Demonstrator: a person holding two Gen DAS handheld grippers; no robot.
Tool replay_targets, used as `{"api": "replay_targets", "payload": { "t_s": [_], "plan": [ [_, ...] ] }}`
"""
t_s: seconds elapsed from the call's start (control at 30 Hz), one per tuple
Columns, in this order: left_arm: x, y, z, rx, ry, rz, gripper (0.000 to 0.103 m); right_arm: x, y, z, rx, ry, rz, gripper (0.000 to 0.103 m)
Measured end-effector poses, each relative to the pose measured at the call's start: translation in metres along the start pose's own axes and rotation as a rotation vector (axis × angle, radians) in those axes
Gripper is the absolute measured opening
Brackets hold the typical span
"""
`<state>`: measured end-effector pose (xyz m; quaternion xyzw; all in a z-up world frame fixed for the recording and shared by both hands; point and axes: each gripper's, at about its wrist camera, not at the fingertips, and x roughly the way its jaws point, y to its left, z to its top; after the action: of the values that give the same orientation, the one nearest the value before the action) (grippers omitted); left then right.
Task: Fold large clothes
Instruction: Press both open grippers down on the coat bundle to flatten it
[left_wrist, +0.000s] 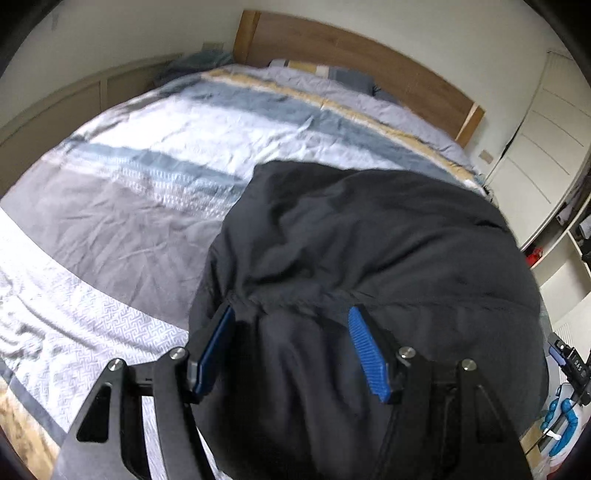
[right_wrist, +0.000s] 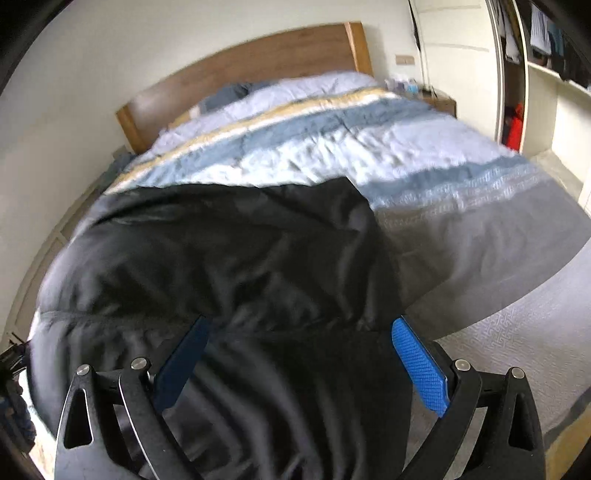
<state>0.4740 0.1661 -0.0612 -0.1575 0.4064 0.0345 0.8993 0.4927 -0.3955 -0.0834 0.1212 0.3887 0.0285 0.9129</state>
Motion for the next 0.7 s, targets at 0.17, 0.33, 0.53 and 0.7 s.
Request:
{"api": "replay_targets", "payload": {
  "t_s": [0.17,0.33,0.53,0.7],
  "plan": [
    [-0.021,-0.024,-0.015,0.05,-0.056,-0.004,0.062,-0.02,0.046,-0.018,-0.115,-0.019,0.066,0.098],
    [-0.019,-0.045,-0.031,0.113,-0.067,0.015,0.062,-0.007,0.067,-0.036,-0.154,0.016,0.098,0.098],
    [-0.007,-0.052,-0.041,0.127,-0.071,0.03,0.062,0.004,0.064,-0.051,-0.145,0.031,0.108,0.102],
    [-0.001,-0.053,-0.045,0.135,-0.08,0.039,0.063,0.007,0.056,-0.056,-0.146,0.025,0.105,0.102]
  ]
}}
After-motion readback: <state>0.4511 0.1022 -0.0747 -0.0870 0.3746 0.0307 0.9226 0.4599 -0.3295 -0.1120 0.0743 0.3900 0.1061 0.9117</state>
